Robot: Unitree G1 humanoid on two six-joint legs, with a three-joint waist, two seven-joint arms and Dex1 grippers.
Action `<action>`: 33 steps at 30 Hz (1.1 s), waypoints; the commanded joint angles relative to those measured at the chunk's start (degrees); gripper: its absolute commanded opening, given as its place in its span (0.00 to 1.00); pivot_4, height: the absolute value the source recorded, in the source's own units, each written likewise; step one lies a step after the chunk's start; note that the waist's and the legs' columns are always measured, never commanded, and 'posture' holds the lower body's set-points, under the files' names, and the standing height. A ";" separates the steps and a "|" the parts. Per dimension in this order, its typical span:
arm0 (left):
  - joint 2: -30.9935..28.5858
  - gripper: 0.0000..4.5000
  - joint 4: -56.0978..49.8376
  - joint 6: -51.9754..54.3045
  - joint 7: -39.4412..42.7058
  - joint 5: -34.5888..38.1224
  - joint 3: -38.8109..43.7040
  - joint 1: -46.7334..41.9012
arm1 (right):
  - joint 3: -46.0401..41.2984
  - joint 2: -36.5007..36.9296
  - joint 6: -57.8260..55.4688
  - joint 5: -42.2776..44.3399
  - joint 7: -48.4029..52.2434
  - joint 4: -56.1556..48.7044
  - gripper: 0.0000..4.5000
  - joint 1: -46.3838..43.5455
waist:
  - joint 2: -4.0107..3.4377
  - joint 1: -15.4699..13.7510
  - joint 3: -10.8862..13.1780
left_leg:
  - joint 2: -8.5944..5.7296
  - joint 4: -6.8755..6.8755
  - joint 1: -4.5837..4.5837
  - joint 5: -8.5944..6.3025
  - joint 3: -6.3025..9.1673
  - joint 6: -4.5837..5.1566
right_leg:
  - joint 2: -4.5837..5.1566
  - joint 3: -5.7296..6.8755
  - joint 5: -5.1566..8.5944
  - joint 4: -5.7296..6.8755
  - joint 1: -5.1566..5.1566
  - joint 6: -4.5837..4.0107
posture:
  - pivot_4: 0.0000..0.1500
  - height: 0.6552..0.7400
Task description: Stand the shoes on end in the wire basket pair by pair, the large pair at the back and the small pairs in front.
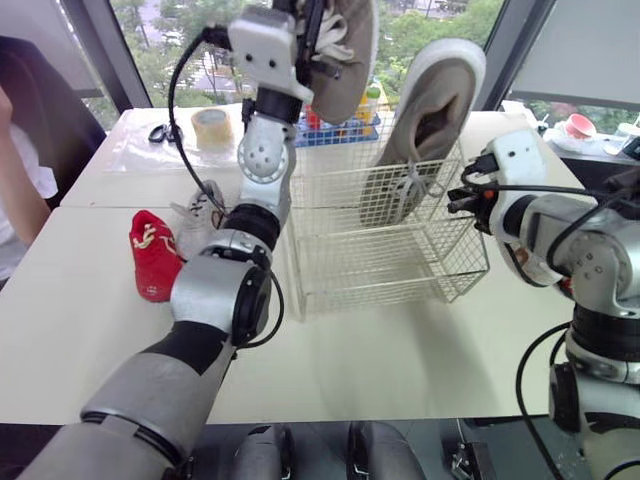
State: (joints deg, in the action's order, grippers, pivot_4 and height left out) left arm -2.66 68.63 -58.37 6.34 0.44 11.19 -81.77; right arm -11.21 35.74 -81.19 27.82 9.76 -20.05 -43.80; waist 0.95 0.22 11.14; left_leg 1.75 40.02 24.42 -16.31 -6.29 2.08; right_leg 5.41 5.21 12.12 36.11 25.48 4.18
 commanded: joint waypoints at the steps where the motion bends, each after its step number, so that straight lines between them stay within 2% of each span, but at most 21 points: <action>1: 0.79 0.10 -3.93 -0.90 -2.26 -1.08 -1.29 2.97 | -0.40 -4.54 -4.23 0.17 -2.04 -6.64 0.01 -1.45 | -0.25 0.28 -0.16 | 0.00 0.00 -0.04 0.00 0.01 0.00 | 0.00 0.00 0.00 0.02 -0.03 0.00 | 1.00 1.00; 7: 0.65 0.10 -7.43 0.17 -4.45 -2.12 -2.59 6.82 | -4.42 -13.88 -10.90 -3.35 -5.78 -8.71 0.01 -3.39 | -0.37 0.57 -0.27 | 0.02 0.03 -0.13 0.02 0.04 -0.03 | -0.03 -0.01 -0.03 0.10 -0.10 -0.05 | 1.00 1.00; 14: 2.33 0.10 -11.42 2.55 -5.15 -2.67 -3.84 10.95 | -5.05 -20.71 -11.31 -5.59 -8.60 -10.45 0.01 -3.09 | -0.46 0.85 -0.38 | 0.06 0.01 -0.20 0.02 0.03 -0.04 | -0.09 -0.04 -0.03 0.12 -0.12 -0.05 | 1.00 1.00; 17: 3.36 0.10 -13.04 4.05 -4.70 -2.82 -4.58 12.52 | -4.60 -20.24 -11.31 -5.68 -8.15 -10.75 0.21 -2.68 | -0.47 0.77 -0.42 | 0.06 0.01 -0.27 0.03 0.04 -0.06 | -0.10 -0.05 -0.04 0.12 -0.18 -0.06 | 1.00 1.00; 24: 4.07 0.10 -21.83 9.06 -3.94 -2.04 -6.03 14.81 | -3.20 -15.15 -11.31 -5.41 -5.24 -10.28 0.99 -3.55 | -0.46 0.36 -0.45 | -0.02 0.06 -0.25 0.03 0.10 -0.05 | -0.04 -0.06 -0.03 0.01 -0.31 -0.06 | 1.00 1.00; 28: 4.18 0.10 -29.86 14.49 -3.97 -2.15 -6.55 17.03 | -2.37 -12.45 -11.31 -5.65 -3.74 -9.68 1.00 -4.37 | -0.46 0.42 -0.45 | -0.03 0.06 -0.17 0.03 0.14 -0.04 | -0.04 -0.06 -0.03 0.00 -0.27 -0.06 | 1.00 1.00; 33: 4.29 0.10 -41.26 22.17 -4.12 -1.46 -7.87 20.37 | -1.63 -4.28 -11.20 -5.18 0.55 -9.78 1.00 -4.23 | -0.45 0.31 -0.44 | -0.04 0.06 -0.06 0.03 0.16 -0.04 | -0.04 -0.05 -0.03 0.00 -0.17 -0.06 | 1.00 1.00</action>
State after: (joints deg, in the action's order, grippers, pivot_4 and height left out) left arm 1.49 31.26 -38.45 2.30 -1.55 4.03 -61.35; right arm -11.95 29.32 -92.10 22.29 8.97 -28.46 -46.45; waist 0.50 0.53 10.70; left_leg 1.71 40.08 24.36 -16.28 -6.12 2.05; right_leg 5.37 5.16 12.09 36.10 25.31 4.12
